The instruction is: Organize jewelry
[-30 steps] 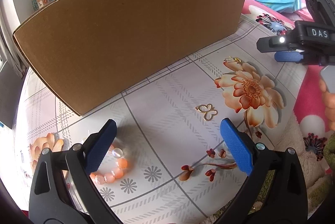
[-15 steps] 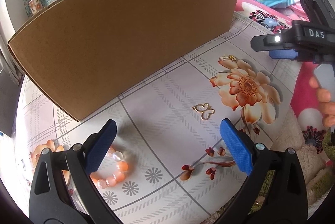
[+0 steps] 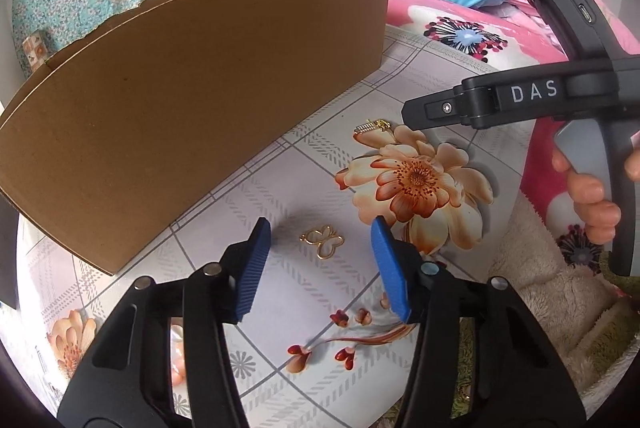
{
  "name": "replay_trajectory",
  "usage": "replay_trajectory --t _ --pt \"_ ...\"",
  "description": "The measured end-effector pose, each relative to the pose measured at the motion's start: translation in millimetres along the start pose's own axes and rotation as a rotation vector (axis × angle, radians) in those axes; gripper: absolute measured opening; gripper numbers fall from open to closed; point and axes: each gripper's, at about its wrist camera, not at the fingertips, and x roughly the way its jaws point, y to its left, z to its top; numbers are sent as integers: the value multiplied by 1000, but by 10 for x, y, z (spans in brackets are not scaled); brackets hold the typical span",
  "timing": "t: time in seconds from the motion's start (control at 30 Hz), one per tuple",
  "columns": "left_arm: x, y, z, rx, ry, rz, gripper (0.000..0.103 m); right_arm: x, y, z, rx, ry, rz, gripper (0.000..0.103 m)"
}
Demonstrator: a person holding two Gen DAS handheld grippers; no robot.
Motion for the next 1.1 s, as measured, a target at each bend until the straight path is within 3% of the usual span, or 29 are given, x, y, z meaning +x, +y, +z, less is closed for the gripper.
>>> replay_trajectory --t 0.2,0.4,0.73,0.8,0.83,1.0,1.07,1.1 --pt "-6 -45 0 26 0 -7 29 2 -50 12 18 0 20 97" --pt "-16 -60 -3 39 2 -7 19 7 -49 12 16 -2 18 97" --pt "-28 -60 -10 39 -8 -4 18 -6 -75 -4 12 -6 23 97" --pt "-39 -62 -14 46 -11 2 9 -14 -83 -14 10 -9 29 97" --pt "-35 -56 -14 44 -4 -2 0 -19 -91 -16 12 -10 32 97" --pt "-66 -7 -7 17 -8 -7 0 -26 -113 -18 18 -11 42 97" --pt "-101 15 -7 6 -13 -17 10 -28 -111 -22 13 -10 39 97" --pt "-121 21 -9 3 -15 -17 22 -27 -111 -23 12 -10 37 97"
